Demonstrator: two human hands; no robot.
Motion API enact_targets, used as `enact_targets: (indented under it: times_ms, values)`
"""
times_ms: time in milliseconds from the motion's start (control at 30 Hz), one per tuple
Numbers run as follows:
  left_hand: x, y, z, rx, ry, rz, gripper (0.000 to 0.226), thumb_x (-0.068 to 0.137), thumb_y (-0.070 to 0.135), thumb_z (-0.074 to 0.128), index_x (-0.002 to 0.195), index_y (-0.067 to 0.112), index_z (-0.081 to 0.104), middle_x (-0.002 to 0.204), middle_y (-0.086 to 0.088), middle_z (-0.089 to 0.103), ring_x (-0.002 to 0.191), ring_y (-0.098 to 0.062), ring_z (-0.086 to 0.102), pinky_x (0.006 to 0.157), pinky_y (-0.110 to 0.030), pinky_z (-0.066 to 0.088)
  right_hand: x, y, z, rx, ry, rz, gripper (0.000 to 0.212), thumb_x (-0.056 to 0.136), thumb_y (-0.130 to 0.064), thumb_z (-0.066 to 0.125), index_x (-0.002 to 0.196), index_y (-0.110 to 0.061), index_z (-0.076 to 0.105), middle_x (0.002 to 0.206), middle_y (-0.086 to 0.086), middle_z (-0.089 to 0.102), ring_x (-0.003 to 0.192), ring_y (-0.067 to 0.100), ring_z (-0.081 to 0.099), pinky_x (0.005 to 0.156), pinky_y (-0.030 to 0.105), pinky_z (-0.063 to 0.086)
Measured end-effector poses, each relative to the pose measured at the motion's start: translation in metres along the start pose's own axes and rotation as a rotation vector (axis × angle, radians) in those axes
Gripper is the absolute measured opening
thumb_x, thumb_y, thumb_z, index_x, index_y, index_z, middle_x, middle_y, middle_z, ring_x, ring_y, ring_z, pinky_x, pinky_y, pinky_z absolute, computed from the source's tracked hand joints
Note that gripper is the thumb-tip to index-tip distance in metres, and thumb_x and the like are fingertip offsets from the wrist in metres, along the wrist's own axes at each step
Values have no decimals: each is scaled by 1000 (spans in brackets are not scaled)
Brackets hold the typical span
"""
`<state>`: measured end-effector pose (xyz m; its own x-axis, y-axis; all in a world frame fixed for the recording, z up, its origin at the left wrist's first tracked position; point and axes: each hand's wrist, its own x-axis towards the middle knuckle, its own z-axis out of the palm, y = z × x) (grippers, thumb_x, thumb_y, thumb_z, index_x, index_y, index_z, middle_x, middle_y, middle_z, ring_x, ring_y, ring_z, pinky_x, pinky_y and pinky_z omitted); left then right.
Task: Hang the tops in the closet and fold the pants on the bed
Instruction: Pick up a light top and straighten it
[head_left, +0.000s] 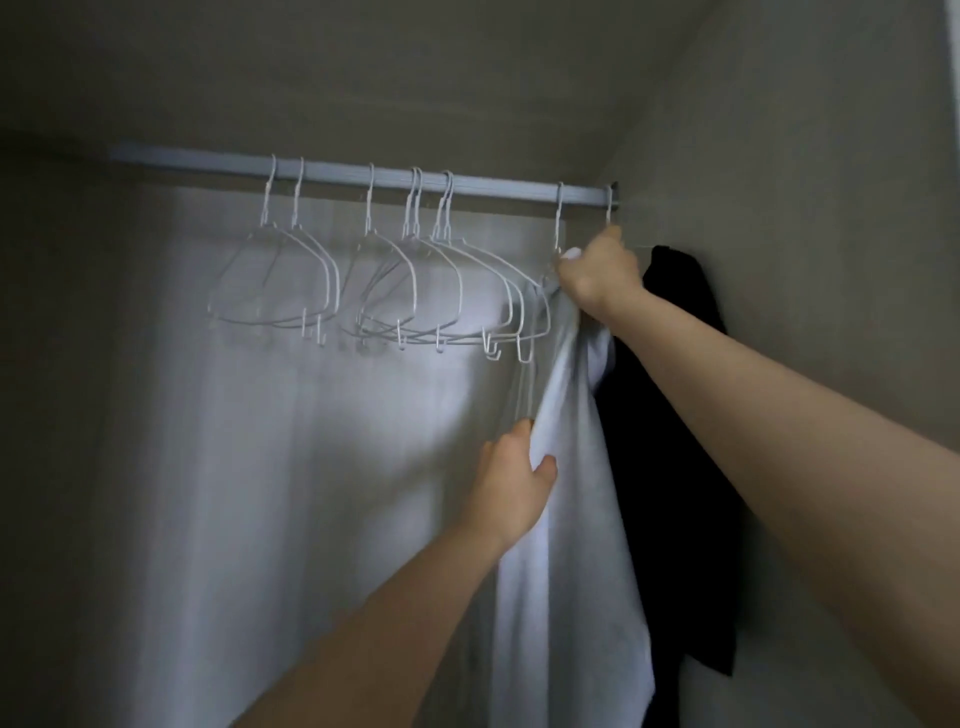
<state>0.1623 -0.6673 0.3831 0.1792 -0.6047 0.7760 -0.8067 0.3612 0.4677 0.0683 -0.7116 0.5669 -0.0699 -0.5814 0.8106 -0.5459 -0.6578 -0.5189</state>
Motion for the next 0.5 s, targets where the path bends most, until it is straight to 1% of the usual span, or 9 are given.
enact_targets:
  times_ms: [67,133,200,233,267,333,400,433,500]
  values:
    - [-14,0,-6,-13,16,-33,11,89,15,59,89,6,54,83,-12,63,85,-34,59,70,-36,46,-25,-1,-8,25,86,-36,48,90,-21,49,129,3,37,133,27,48,124,42,46,98,38,39]
    - [-38,-1,-16,-23,-6,-76,9,86,15,60,85,9,54,72,-4,60,73,-26,59,61,-31,43,-61,-3,-19,102,123,-87,43,89,-20,48,127,0,42,132,23,48,123,40,46,98,38,38]
    - [-65,-4,-29,-29,-49,-101,9,84,15,62,93,14,59,74,4,64,71,-14,61,66,-27,46,-100,-5,-27,226,135,-159,38,91,-20,47,124,-3,48,127,17,54,118,34,50,96,33,37]
    - [-81,-6,-37,-18,-71,-109,16,84,14,63,100,15,62,80,4,68,74,-12,64,71,-25,48,-121,-6,-30,287,137,-187,35,92,-20,47,123,-3,50,125,15,57,115,30,53,93,29,37]
    - [-98,-9,-47,2,-89,-114,23,84,13,64,107,14,63,87,1,71,79,-14,66,76,-26,50,-146,-8,-33,336,123,-210,33,93,-20,47,121,-4,53,122,12,59,111,26,55,90,25,36]
    - [-139,-10,-70,22,-117,-140,29,85,10,63,114,13,61,91,-3,72,78,-20,66,78,-29,53,-197,-11,-36,408,48,-232,29,94,-20,48,118,-7,55,116,5,62,102,19,57,80,14,34]
    - [-186,-10,-98,-8,-103,-228,26,86,10,59,111,20,59,89,-2,70,71,-19,64,71,-33,55,-249,-14,-36,462,-83,-224,25,95,-21,49,117,-11,56,108,-3,61,92,12,55,74,4,32]
    - [-207,-9,-114,-13,-79,-272,25,87,10,58,108,23,58,89,-3,70,71,-20,65,69,-34,56,-273,-15,-35,486,-148,-209,24,96,-22,49,117,-13,56,106,-7,60,89,10,55,74,4,33]
    - [-253,-3,-148,32,-17,-334,24,89,9,57,107,26,57,88,-3,70,73,-19,67,70,-33,56,-321,-16,-34,533,-275,-173,23,96,-25,50,118,-18,56,104,-13,59,82,2,56,75,5,36]
